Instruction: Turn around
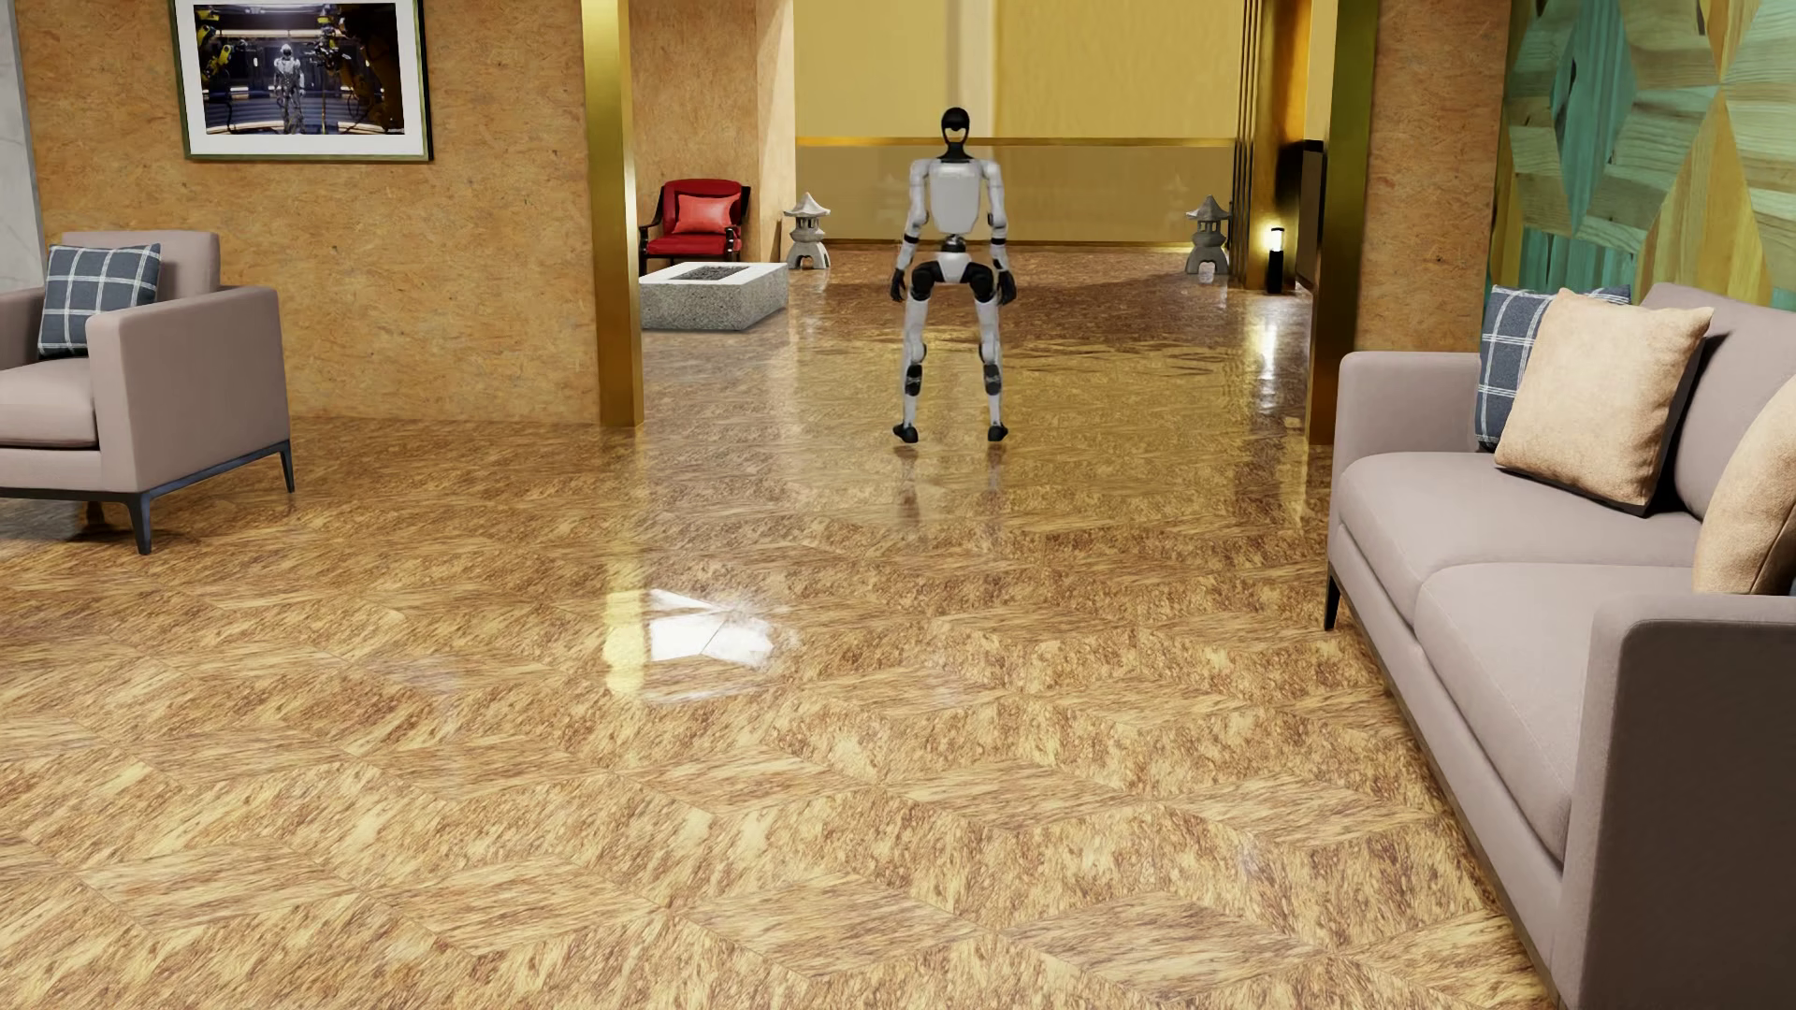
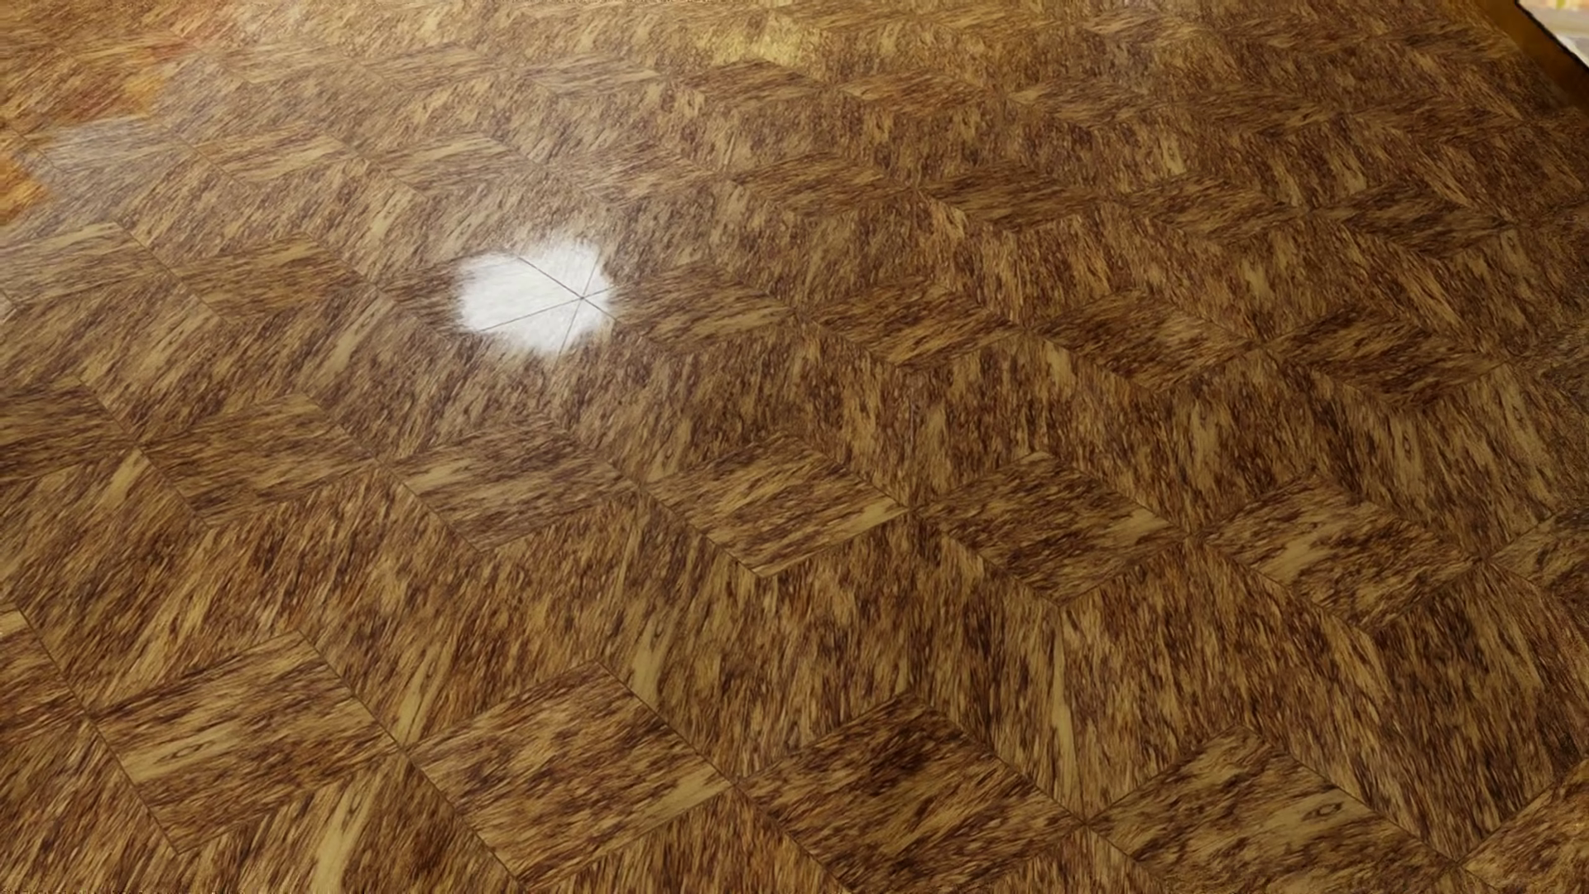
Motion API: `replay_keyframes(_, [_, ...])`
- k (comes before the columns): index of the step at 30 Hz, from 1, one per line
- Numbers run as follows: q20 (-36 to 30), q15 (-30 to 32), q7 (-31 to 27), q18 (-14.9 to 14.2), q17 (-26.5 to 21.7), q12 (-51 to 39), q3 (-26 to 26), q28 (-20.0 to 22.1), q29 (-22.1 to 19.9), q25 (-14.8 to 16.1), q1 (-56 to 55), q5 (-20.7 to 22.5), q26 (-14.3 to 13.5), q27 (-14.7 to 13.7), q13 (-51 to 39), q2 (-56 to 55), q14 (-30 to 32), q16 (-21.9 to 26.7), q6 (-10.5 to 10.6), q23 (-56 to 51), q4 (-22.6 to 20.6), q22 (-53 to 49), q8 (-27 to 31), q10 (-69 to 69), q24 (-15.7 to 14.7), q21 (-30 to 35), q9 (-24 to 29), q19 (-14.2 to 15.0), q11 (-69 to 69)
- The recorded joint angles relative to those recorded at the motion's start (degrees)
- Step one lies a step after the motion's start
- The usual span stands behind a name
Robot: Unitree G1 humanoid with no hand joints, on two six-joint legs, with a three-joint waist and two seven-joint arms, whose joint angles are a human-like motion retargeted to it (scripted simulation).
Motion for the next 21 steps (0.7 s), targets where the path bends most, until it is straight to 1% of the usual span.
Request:
replay_keyframes(1, [-0.74,-0.57,-0.92,-0.61,0.01,0.24,0.01,-1.24,-2.05,-0.22,-0.34,0.26,0.15,-0.72,-1.18,0.15,0.22,0.37,0.13,-1.33,0.54,0.48,-0.91,0.48,1.21,-0.4,0.16,-0.57,0.77])
replay_keyframes(2, [-0.98,-1.19,-2.43,-1.2,-0.02,-0.12,0.01,-1.57,-3.82,-0.44,-1.07,0.36,0.23,-1.79,-2.02,0.38,0.51,0.7,0.26,-2.9,1.01,0.47,-2.35,1.17,1.92,-0.61,0.37,-1.21,1.53])
replay_keyframes(4, [-1.04,-2.46,-6.86,-2.27,-0.09,-1.15,0.05,-1.25,-6.01,-0.19,-3.66,0.14,-0.63,-3.63,-3.03,0.85,1.16,1.57,0.64,-6.1,1.55,-1.08,-6.43,3.16,2.56,-1.65,0.86,-2.52,2.97])
replay_keyframes(6, [-1.21,-3.68,-12.56,-3.28,-0.56,-1.91,0.24,0.05,-6.73,0.25,-7.42,-0.48,-2.71,-4.86,-3.65,1.51,1.92,2.52,1.39,-8.53,1.45,-5.04,-11.87,5.73,1.94,-2.47,1.5,-3.76,4.18])
replay_keyframes(7, [-1.88,-4.21,-15.69,-3.77,-1.05,-2.14,0.43,1.13,-6.7,0.42,-9.51,-1.03,-4.23,-5.08,-3.91,1.83,2.68,3.13,1.91,-9.18,0.95,-7.53,-15.03,6.71,1.57,-2.7,1.9,-4.35,4.73])
replay_keyframes(8, [-3.28,-4.58,-18.75,-4.12,-1.86,-2.73,0.62,2.33,-6.61,0.74,-11.37,-1.79,-5.17,-5.07,-3.69,2.2,3.99,3.34,2.5,-10.06,0.04,-9.64,-18.36,6.93,1.27,-2.89,2.31,-4.91,5.12])
replay_keyframes(9, [-4.33,-4.62,-21.05,-4.27,-2.93,-2.49,0.72,2.53,-6.46,0.9,-12.55,-2.75,-6.81,-5.16,-4.18,2.53,5.69,4.01,3.11,-9.93,-1.1,-12.11,-21.67,5.5,0.55,-2.69,2.69,-5.45,5.12])
replay_keyframes(10, [-5.14,-4.32,-21.5,-3.9,-4.37,-2.25,0.72,2.72,-6.09,0.76,-13.07,-3.87,-7.92,-4.96,-4.98,2.66,7.31,4.28,3.7,-9.04,-1.93,-14.2,-24.82,2.34,-0.05,-1.85,2.96,-5.98,4.9])
replay_keyframes(11, [-5.69,-3.66,-17.58,-5.42,-5.87,-1.78,0.52,2.72,-5.29,0.56,-12.98,-4.88,-8.35,-4.45,-6.22,2.74,7.83,4.42,4.28,-7.32,-1.33,-15.74,-27.82,-1.43,-0.24,-0.52,3.08,-6.46,4.34])
replay_keyframes(12, [-5.88,-2.69,-11.8,-5.76,-7.35,-1.3,0.31,2.54,-3.89,-0.18,-12.41,-5.75,-8.11,-3.63,-7.82,2.83,7.23,4.44,4.78,-4.85,-0.41,-16.57,-30.45,-3.84,-0.4,1.51,3.07,-6.91,3.33])
replay_keyframes(13, [-5.99,-1.58,-6.39,-3.03,-8.62,-0.93,0.25,2.29,-2.01,-1.04,-11.65,-6.54,-7.75,-2.64,-9.6,2.99,6.82,4.5,5.15,-2.1,0.6,-16.64,-32.65,-3.51,-0.4,3.58,3.01,-7.26,2.06])
replay_keyframes(14, [-5.91,-0.44,-1.51,-1.08,-9.55,-0.68,0.26,2.06,-0.2,-2.07,-10.67,-7.06,-6.65,-1.56,-11.37,3.31,5.97,4.75,5.39,0.54,2.15,-15.9,-34.51,-0.54,0.02,5.72,2.89,-7.56,0.63])
replay_keyframes(15, [-5.61,0.64,1.38,0.36,-10.11,-0.49,0.37,1.64,1.2,-3.24,-9.5,-7.3,-5.4,-0.84,-12.92,3.75,4.45,5.21,5.51,2.59,3.84,-14.73,-36.07,3.98,0.48,7.83,2.74,-7.82,-0.76])
replay_keyframes(16, [-4.95,1.67,3.41,1.21,-10.45,-0.22,0.42,1.12,1.89,-4.48,-7.96,-7.37,-4.26,-0.64,-14.27,4.11,2.98,5.58,5.6,3.82,5.7,-13.3,-37.34,8.76,0.78,9.72,2.52,-8.05,-2.07])
replay_keyframes(17, [-3.95,2.58,4.94,1.37,-10.55,0.05,0.37,0.79,1.62,-5.11,-5.96,-7.41,-2.94,-0.74,-15.13,4.41,1.5,5.76,5.69,4.06,7.59,-11.53,-38.48,12.95,0.88,10.71,2.19,-8.29,-3.12])
replay_keyframes(18, [-2.81,3.31,5.97,2.83,-10.42,0.13,0.23,0.71,0.13,-4.57,-3.86,-7.68,-1.74,-0.98,-15.27,4.54,0.34,5.69,5.82,3.18,9.32,-9.52,-39.6,16.4,0.64,10.05,1.8,-8.49,-3.64])
replay_keyframes(19, [-1.68,3.99,7.98,5.06,-10.25,0.05,-0.07,0.64,-1.82,-3.42,-1.42,-8.22,-0.6,-1.75,-14.65,4.49,-0.85,5.48,5.98,1.37,11.34,-7.3,-40.81,18.77,0.23,8.58,1.36,-8.65,-3.77])
replay_keyframes(20, [-1.01,4.63,12.15,7.75,-9.97,-0.13,-0.51,0.28,-3.95,-1.7,1.71,-8.91,0.45,-2.94,-13.37,4.45,-2.05,5.39,6.22,-1.05,14.05,-4.96,-42.27,19.75,0.24,6.39,0.87,-8.74,-3.67])
replay_keyframes(21, [-0.99,5.37,17.88,10.95,-9.5,-0.57,-0.97,-0.64,-6.25,0.74,5.36,-9.73,1.16,-4.29,-11.48,4.66,-2.29,5.38,6.53,-3.76,16.86,-2.74,-44.19,19.16,0.7,3.42,0.37,-8.77,-3.69])
